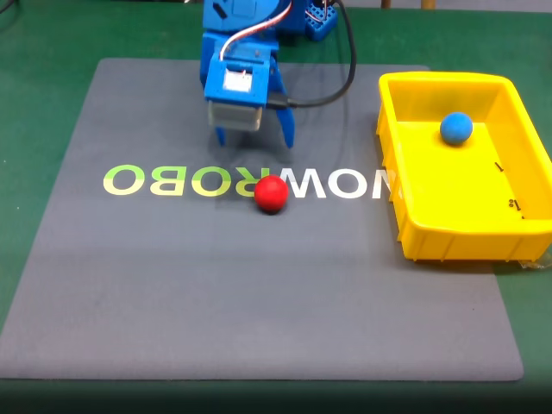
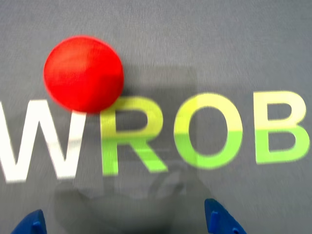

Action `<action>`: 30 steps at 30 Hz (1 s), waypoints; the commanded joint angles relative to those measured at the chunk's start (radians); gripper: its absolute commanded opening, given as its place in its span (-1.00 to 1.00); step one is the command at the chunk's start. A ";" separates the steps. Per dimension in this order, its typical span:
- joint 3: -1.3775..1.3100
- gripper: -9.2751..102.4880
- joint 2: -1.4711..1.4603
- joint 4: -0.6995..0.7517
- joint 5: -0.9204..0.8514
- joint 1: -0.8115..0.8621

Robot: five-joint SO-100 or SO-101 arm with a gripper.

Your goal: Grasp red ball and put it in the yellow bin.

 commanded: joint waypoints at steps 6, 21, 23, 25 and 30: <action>-0.212 -0.19 -0.127 -0.026 0.034 -0.037; -0.374 -0.19 -0.325 -0.104 0.074 -0.083; -0.382 -0.19 -0.342 -0.126 0.080 -0.087; -0.382 -0.20 -0.351 -0.149 0.089 -0.092; -0.382 -0.23 -0.373 -0.178 0.100 -0.104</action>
